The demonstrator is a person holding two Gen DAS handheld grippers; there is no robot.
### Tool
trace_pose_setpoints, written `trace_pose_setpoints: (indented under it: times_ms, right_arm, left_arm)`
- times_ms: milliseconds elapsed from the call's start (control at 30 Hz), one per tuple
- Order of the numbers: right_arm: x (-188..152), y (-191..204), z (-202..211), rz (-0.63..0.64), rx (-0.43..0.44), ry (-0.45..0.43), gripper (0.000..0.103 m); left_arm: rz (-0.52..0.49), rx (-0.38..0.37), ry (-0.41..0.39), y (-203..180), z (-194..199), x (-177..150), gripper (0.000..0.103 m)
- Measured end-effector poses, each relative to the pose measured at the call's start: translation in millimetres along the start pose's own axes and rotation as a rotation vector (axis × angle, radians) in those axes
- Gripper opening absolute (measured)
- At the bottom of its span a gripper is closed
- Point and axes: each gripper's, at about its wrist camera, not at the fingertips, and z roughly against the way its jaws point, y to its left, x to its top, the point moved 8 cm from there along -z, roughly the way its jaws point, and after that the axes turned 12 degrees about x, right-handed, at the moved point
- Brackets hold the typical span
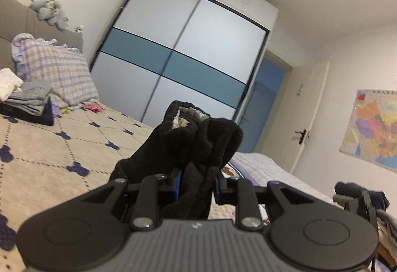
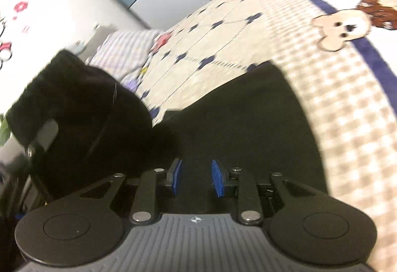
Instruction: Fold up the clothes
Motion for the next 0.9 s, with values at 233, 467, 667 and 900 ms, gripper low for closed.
trace_pose_setpoints:
  times_ms: [233, 467, 667, 900]
  right_arm:
    - [12.6, -21.1, 29.3, -0.024, -0.050, -0.068, 0.030]
    - [26.8, -51.8, 40.0, -0.039, -0.100, -0.111, 0.030]
    - [32.7, -66.3, 46.7, -0.054, -0.119, -0.129, 0.031]
    - [41.8, -69.3, 53.0, -0.044, -0.142, -0.157, 0.032]
  left_arm:
    - [-0.039, -0.026, 0.045, -26.3, -11.9, -25.1, 0.024]
    - [-0.098, -0.034, 0.098, -43.5, -26.4, -51.4, 0.025]
    - [-0.226, -0.051, 0.192, -60.1, -35.6, -83.0, 0.030]
    - [-0.309, -0.166, 0.318, -70.4, -37.6, -109.8, 0.066]
